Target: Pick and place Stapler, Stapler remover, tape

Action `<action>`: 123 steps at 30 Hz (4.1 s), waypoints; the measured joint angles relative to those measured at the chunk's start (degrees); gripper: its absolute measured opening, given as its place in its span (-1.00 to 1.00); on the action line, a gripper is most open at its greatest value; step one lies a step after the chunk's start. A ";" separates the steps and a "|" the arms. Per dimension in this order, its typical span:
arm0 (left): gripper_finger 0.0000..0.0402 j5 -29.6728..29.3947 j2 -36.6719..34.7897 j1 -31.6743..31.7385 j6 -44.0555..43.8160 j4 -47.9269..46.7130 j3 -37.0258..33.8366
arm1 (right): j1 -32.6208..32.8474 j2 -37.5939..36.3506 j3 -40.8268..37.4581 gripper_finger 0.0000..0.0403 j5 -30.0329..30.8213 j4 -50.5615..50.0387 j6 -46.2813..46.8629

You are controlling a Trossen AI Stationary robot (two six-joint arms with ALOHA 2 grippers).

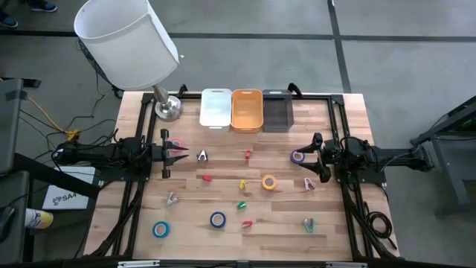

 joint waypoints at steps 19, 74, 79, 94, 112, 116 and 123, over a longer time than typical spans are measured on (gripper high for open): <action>-0.52 -0.01 0.00 0.00 0.00 -0.02 0.00 | 0.00 -0.02 0.00 0.32 0.00 0.00 0.00; -0.52 -0.02 0.00 0.00 0.00 0.00 0.00 | -11.76 25.86 18.16 0.32 2.39 -33.16 41.13; -0.52 -0.01 0.00 0.00 0.00 0.00 0.01 | -13.39 34.73 21.41 0.32 2.20 -37.11 41.09; -0.52 0.00 0.00 0.00 0.00 -0.01 0.00 | -16.24 57.21 30.20 0.32 4.37 -44.09 39.64; -0.52 0.00 0.01 0.00 0.00 0.00 0.00 | -16.21 73.93 32.11 0.19 0.04 -43.35 41.10; -0.52 -0.01 0.00 0.00 0.00 -0.02 0.00 | -16.22 73.90 32.11 0.01 -0.15 -43.41 42.60; -0.52 0.00 0.00 0.00 0.00 0.00 0.00 | -16.20 73.88 32.11 -0.38 -1.11 -43.39 43.58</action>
